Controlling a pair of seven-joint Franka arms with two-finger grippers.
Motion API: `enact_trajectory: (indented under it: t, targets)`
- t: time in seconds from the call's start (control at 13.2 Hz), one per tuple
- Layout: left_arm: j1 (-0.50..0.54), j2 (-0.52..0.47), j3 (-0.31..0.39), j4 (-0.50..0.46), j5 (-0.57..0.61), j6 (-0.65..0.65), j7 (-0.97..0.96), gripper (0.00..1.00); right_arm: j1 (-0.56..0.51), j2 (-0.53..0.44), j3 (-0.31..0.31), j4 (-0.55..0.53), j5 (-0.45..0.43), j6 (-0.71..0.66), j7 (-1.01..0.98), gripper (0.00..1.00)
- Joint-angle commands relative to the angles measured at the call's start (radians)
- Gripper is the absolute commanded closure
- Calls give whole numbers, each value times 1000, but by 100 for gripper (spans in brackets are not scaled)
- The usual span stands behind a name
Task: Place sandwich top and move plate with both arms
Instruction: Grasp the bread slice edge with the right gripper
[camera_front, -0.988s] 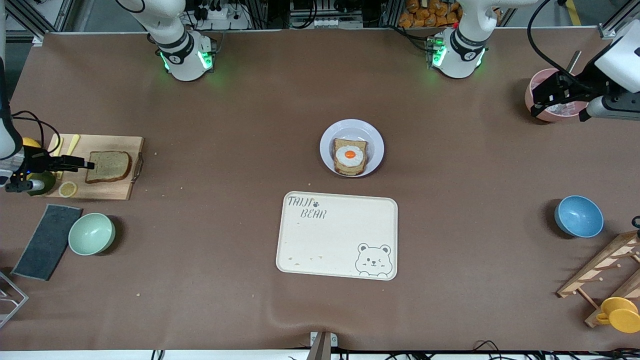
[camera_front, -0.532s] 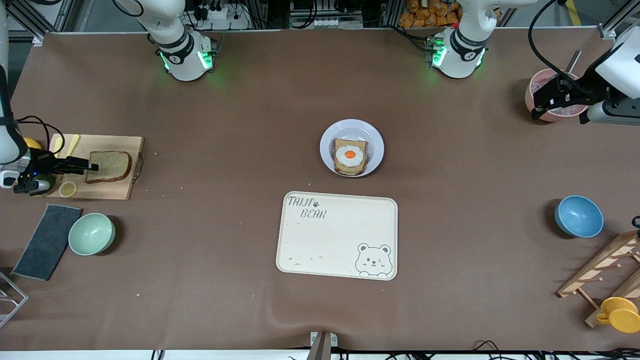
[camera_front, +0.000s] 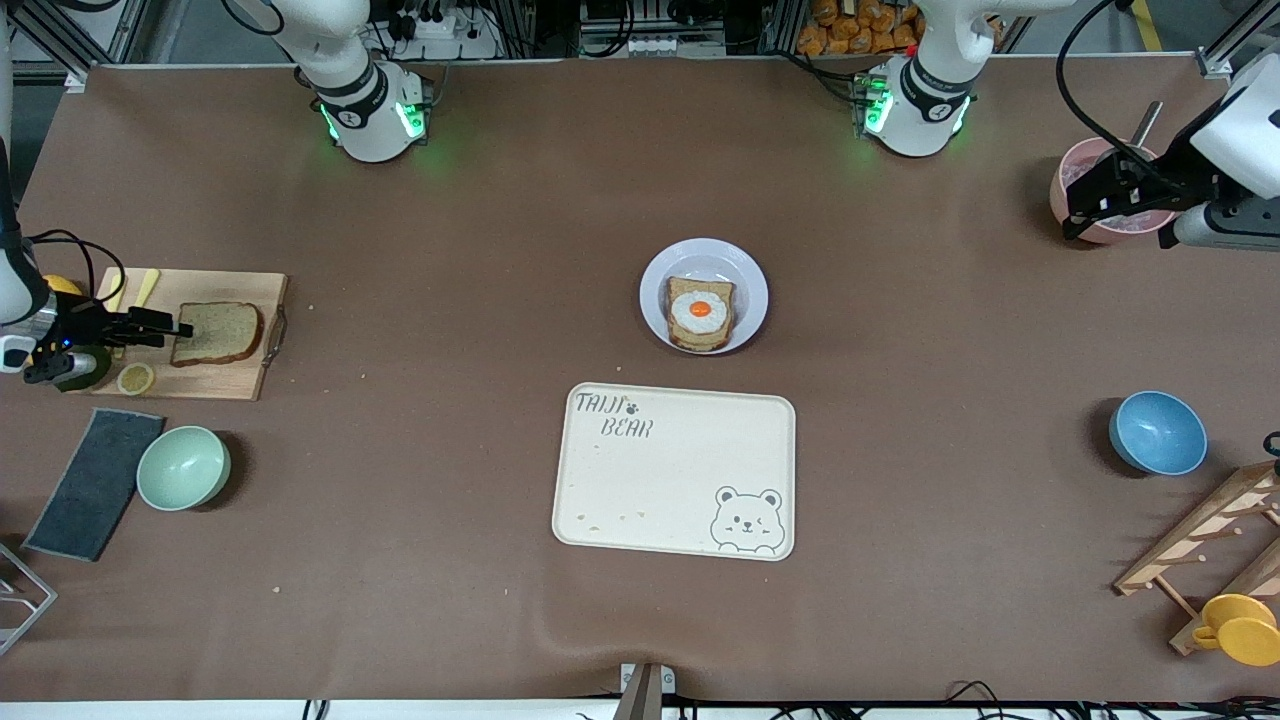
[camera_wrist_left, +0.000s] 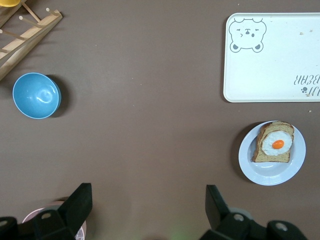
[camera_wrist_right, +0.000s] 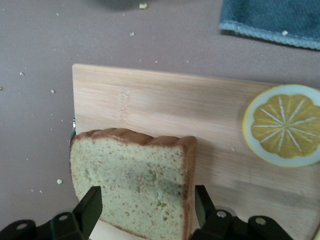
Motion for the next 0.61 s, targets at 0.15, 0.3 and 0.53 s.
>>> enact_trajectory:
  t: [0.15,0.3,0.53]
  targets:
    - [6,3,-1,14,-6,-16,5,0,-41,39,14,12,24,7,-60,46]
    - [6,3,-1,14,-6,-16,5,0,-49,52,14,12,24,10,-89,75]
    - [6,3,-1,14,-8,-16,4,0,-66,66,16,12,27,19,-146,94]
